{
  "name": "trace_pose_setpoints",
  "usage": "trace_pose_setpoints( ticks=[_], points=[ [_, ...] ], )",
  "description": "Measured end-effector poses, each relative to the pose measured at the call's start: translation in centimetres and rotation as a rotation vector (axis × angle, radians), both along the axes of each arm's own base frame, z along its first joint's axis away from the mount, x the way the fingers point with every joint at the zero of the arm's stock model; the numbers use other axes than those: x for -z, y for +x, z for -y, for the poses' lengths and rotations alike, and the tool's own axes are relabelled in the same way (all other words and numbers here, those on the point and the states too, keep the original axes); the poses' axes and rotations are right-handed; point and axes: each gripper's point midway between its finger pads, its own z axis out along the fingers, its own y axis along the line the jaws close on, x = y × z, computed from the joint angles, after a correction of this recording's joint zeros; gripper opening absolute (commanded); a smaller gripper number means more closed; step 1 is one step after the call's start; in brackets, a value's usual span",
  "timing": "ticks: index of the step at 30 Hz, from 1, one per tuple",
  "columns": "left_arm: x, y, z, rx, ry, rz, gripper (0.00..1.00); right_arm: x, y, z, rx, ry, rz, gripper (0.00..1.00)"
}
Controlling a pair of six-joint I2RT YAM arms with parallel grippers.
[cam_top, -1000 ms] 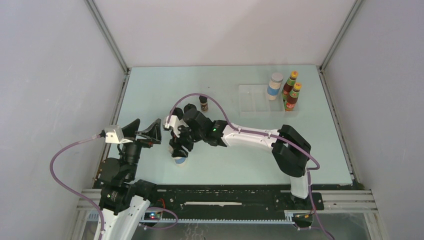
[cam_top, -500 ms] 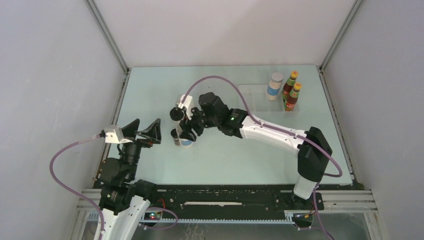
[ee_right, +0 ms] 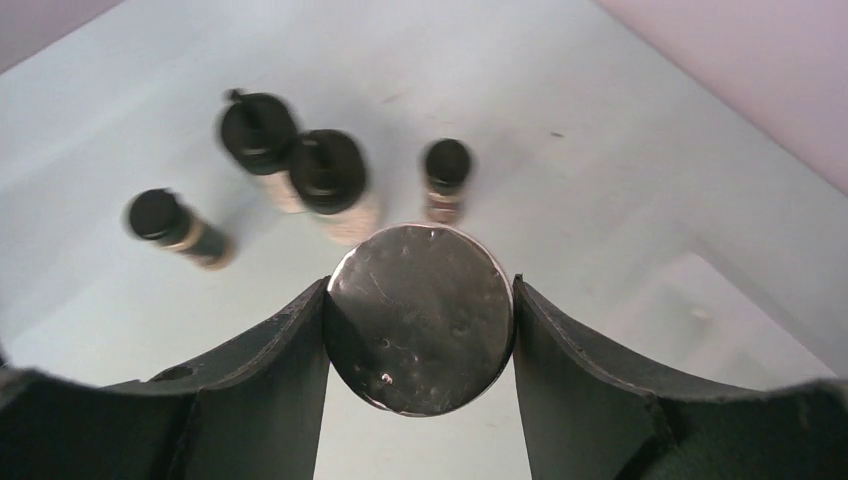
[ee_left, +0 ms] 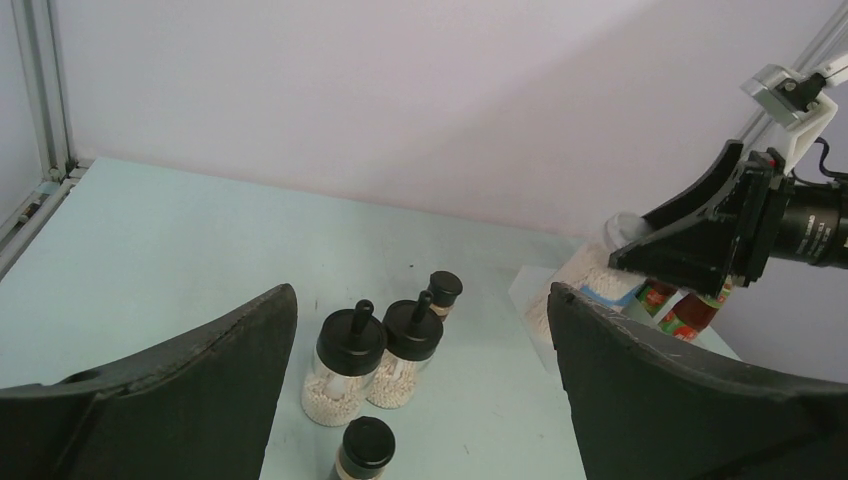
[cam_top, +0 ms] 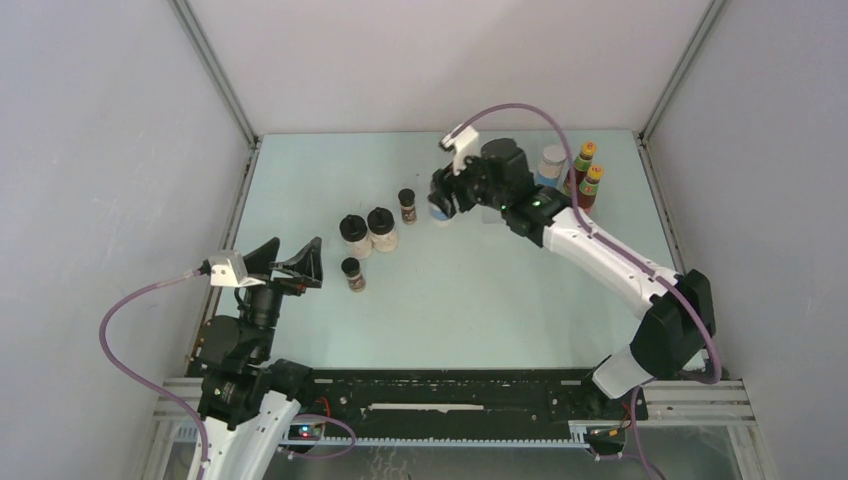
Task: Organize the condiment bottles
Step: Pick up the bottle from the center of the board, then place the bottle in the storage box.
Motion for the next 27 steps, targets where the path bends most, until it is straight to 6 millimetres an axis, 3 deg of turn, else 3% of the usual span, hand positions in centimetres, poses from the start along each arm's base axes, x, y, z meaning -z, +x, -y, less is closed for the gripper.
trace_pose_setpoints(
  ticks=[6, 9, 18, 27],
  points=[
    [0.0, 0.0, 0.1, 0.003, 0.000, 0.000, 1.00, -0.8, 3.8, 7.3, 0.216, -0.002, 0.020, 0.00],
    [0.0, 0.0, 0.1, 0.005, 0.000, 0.000, 1.00, -1.1, 4.9, 9.9, 0.298, -0.002, 0.023, 0.00],
    [0.0, 0.0, 0.1, 0.006, 0.000, 0.000, 1.00, -1.4, 6.5, 15.0, 0.483, 0.007, 0.022, 0.00],
    [0.0, 0.0, 0.2, 0.011, 0.000, 0.000, 1.00, 1.7, 7.2, 21.2, 0.667, -0.024, -0.032, 0.00]
  ],
)
